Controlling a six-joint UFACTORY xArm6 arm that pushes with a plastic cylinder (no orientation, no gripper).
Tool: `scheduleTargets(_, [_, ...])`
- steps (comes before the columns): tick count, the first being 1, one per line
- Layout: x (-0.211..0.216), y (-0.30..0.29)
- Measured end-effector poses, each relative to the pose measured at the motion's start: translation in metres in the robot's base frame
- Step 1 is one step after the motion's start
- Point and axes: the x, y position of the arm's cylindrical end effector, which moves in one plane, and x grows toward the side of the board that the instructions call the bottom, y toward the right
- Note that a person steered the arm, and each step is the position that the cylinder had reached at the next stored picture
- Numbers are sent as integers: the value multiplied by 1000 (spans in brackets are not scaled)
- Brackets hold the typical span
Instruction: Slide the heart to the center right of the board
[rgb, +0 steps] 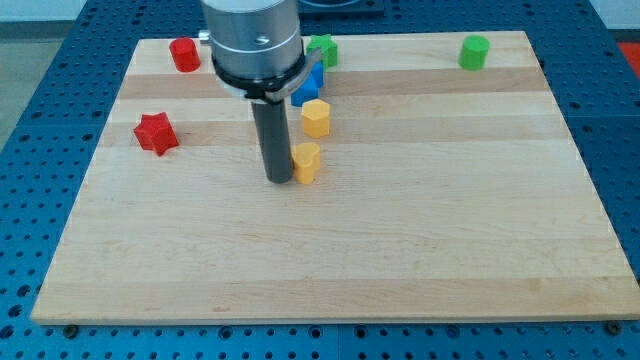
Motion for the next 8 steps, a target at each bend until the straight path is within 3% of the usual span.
scheduleTargets(1, [-19,5])
scheduleTargets(8, [-46,170])
